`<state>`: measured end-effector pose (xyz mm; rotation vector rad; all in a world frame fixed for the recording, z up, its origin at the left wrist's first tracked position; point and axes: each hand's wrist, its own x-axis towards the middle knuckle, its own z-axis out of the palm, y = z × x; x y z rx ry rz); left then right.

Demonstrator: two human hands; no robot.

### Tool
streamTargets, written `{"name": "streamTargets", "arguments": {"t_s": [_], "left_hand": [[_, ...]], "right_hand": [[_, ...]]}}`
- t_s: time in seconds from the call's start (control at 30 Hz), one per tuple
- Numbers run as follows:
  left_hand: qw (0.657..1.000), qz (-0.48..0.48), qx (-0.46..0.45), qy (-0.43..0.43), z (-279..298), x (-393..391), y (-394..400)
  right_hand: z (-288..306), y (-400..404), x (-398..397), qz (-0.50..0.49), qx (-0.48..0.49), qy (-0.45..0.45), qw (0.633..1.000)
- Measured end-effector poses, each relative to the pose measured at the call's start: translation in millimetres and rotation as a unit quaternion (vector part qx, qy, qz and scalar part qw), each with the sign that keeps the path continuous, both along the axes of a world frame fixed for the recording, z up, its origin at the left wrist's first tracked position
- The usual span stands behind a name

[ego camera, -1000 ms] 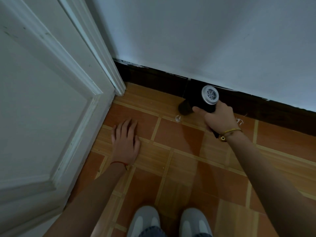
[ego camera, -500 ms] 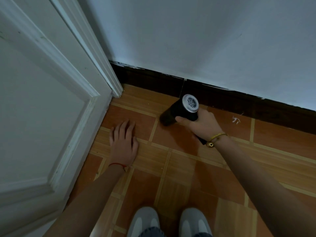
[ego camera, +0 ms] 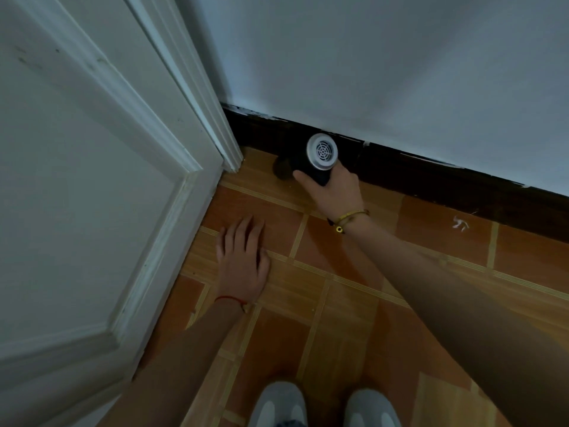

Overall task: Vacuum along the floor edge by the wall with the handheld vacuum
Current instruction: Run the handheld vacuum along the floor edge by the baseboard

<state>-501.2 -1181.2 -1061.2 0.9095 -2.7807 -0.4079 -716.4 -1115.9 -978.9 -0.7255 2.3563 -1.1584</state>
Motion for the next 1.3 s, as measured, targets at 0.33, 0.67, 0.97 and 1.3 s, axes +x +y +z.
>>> {"name": "streamTargets", "arguments": {"t_s": [0.33,0.67,0.97,1.3], "left_hand": [[1.0,0.001,0.008,-0.008,1.6,0.0,-1.0],[1.0,0.001,0.004,-0.003,0.4,0.1,-1.5],[1.0,0.0,0.0,0.003,1.3,-0.4,-0.6],[1.0,0.007,-0.002,-0.003,0.8,-2.7,2.6]], "right_hand": [[-2.6,-58.1,2.8,0.046,-0.02,-0.097,0.994],[-4.6,-60.0,1.8,0.054,-0.018,-0.057,0.997],[3.7,-24.8,-8.6,0.034,0.025,0.026,0.999],[16.7,62.8,-15.0,-0.05,0.12,0.096,0.987]]}}
